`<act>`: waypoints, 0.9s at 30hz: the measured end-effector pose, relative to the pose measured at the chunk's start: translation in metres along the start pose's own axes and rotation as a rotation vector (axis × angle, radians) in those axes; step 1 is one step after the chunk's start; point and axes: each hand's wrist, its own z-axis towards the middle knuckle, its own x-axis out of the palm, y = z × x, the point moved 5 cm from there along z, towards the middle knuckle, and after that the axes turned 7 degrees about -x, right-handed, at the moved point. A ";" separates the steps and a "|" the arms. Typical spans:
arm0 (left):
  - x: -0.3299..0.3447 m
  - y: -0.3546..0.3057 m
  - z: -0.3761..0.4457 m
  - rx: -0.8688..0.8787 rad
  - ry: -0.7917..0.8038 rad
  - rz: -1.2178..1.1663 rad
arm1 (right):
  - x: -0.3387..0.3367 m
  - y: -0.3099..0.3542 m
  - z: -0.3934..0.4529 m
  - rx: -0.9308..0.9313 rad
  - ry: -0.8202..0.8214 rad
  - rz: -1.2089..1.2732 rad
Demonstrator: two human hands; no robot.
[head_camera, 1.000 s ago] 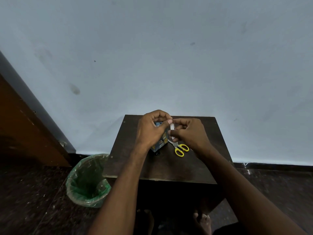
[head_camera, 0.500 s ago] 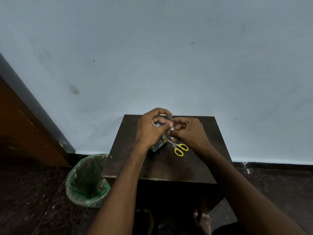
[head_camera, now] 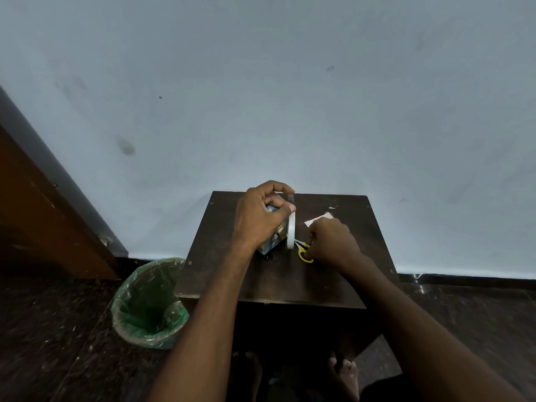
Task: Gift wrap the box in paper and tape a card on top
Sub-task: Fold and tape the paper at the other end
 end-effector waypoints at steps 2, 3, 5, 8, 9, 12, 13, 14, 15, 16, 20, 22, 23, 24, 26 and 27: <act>0.000 0.000 -0.001 0.010 0.000 0.015 | 0.001 0.002 -0.002 0.004 -0.014 -0.030; 0.000 0.000 -0.001 0.013 0.001 0.020 | 0.002 0.003 -0.003 0.005 -0.019 -0.047; 0.000 0.001 -0.001 0.012 0.004 0.019 | 0.005 0.006 -0.003 -0.018 -0.022 -0.073; -0.001 0.000 -0.001 0.009 0.003 0.024 | 0.009 0.009 0.000 -0.055 -0.039 -0.105; -0.001 0.000 -0.001 0.010 0.006 0.023 | 0.008 0.008 0.000 -0.057 -0.054 -0.129; -0.001 0.002 -0.002 0.008 0.019 0.021 | 0.002 0.001 -0.001 -0.050 -0.058 -0.212; -0.001 0.003 -0.002 0.009 0.024 0.023 | -0.001 -0.003 -0.002 -0.038 -0.055 -0.218; -0.001 0.004 -0.002 0.012 0.028 0.024 | -0.005 -0.007 -0.002 -0.020 -0.053 -0.213; -0.001 0.005 -0.001 0.015 0.032 0.026 | -0.009 -0.012 -0.002 -0.006 -0.056 -0.204; -0.001 0.005 -0.001 0.018 0.040 0.030 | -0.012 -0.016 -0.001 0.004 -0.061 -0.185; -0.002 0.003 0.000 0.035 0.053 0.046 | -0.022 -0.019 0.003 0.013 -0.110 0.035; -0.003 0.003 0.001 0.036 0.050 0.049 | -0.026 -0.016 0.004 0.006 -0.113 0.126; -0.003 0.003 0.002 0.039 0.047 0.053 | -0.027 -0.013 0.004 -0.003 -0.120 0.177; -0.003 0.003 0.002 0.042 0.045 0.060 | -0.029 -0.012 0.004 -0.017 -0.133 0.232; -0.001 0.003 0.001 0.051 0.046 0.074 | -0.030 -0.013 0.002 -0.043 -0.156 0.341; 0.000 0.003 0.001 0.055 0.047 0.079 | -0.030 -0.015 0.002 -0.046 -0.153 0.396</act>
